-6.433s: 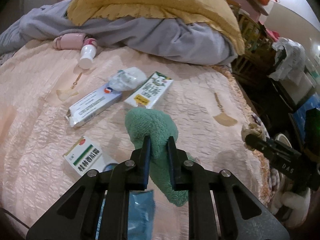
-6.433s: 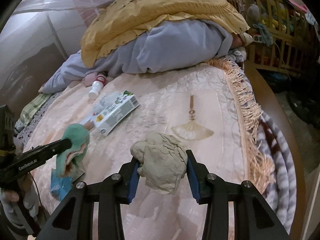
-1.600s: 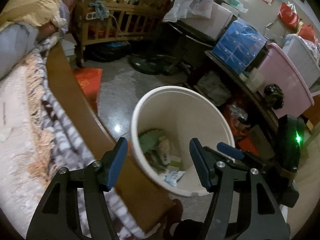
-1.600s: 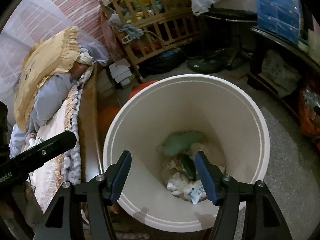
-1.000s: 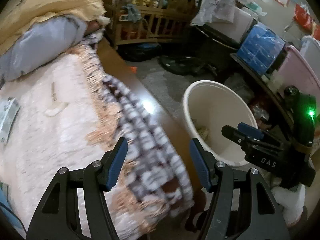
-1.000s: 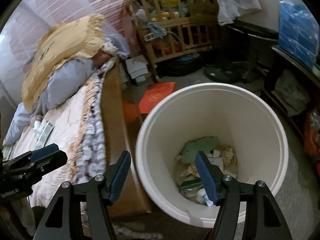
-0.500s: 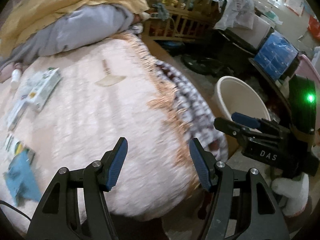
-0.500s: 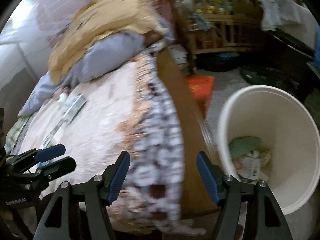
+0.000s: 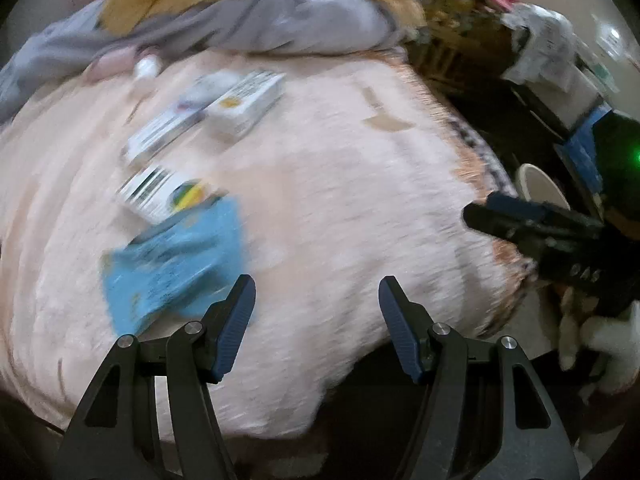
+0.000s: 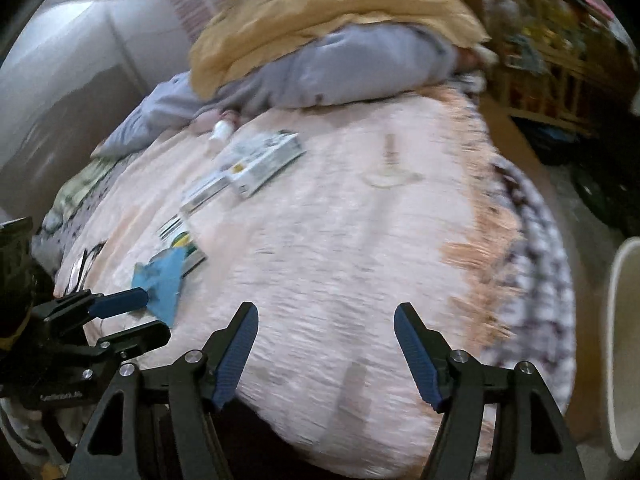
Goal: Collect trash
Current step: 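Move both open tools back over the bed toward the medicine box, then grasp the white medicine box with the right tool while the left tool grasps the blue snack bag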
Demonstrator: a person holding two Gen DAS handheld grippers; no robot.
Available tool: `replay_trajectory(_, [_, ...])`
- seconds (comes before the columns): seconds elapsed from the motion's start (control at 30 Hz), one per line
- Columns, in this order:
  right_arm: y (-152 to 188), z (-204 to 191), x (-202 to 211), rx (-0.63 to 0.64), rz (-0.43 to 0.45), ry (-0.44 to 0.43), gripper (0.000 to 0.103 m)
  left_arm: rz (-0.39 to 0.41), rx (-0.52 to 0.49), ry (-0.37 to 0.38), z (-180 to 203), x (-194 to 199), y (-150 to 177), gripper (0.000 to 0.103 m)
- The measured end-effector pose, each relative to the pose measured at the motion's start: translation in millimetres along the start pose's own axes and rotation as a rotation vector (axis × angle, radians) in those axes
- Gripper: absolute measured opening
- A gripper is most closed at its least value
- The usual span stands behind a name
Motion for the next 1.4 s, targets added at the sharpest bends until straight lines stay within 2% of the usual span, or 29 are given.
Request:
replay_trajectory(0.27, [-21.2, -45.9, -25.4, 0.085, -0.047, -0.02, 0.068, -0.072, 0.176, -0.092, -97.0, -19.8, 29.9, 0.063])
replay_trajectory(0.5, [-39.0, -70.3, -44.7, 0.117, -0.079, -0.032, 0.068, -0.024, 0.312, -0.167, -168.5, -16.5, 7.5, 0.063])
replay_trajectory(0.6, [-45.8, -81.0, -53.4, 0.131, -0.101, -0.047, 0.069, 0.0, 0.37, -0.139, -191.0, -8.7, -0.3, 0.062])
replay_trajectory(0.73, [-52.5, -106.5, -66.1, 0.188, -0.125, -0.047, 0.069, 0.035, 0.382, -0.139, -200.0, 9.3, -0.6, 0.062])
replay_trajectory(0.93, [-61.4, -144.3, -89.6, 0.27, -0.156, -0.061, 0.069, 0.041, 0.376, -0.061, -195.1, 24.8, 7.4, 0.063])
replay_trajectory(1.07, [-74.4, -163.9, -109.9, 0.302, -0.162, -0.067, 0.069, 0.035, 0.38, -0.037, -192.3, 27.3, 11.0, 0.063])
replay_trajectory(1.13, [-81.3, -171.3, -122.9, 0.31, -0.179, -0.083, 0.069, 0.028, 0.382, -0.029, -189.9, 26.3, 14.8, 0.063])
replay_trajectory(1.27, [-93.3, -181.2, -154.4, 0.334, -0.218, -0.057, 0.069, 0.026, 0.4, 0.007, -186.3, 20.8, 15.2, 0.063])
replay_trajectory(1.33, [-96.7, -181.6, -167.4, 0.329, -0.246, -0.078, 0.069, 0.028, 0.405, 0.027, -183.7, 16.0, 12.1, 0.063])
replay_trajectory(1.4, [-96.3, -178.4, -171.1, 0.325, -0.252, -0.083, 0.054, 0.019, 0.405, 0.041, -179.7, 7.9, 7.3, 0.063])
Point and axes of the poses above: each gripper's, at about its wrist camera, not at the fingertips, and x roughly against the way its jaws point, z to its right, y to its underside, the point moved 3 cm from there along -x, roughly the way its jaws point, and after that the axes turned 10 degrees about -z, right-handed, at the moved point
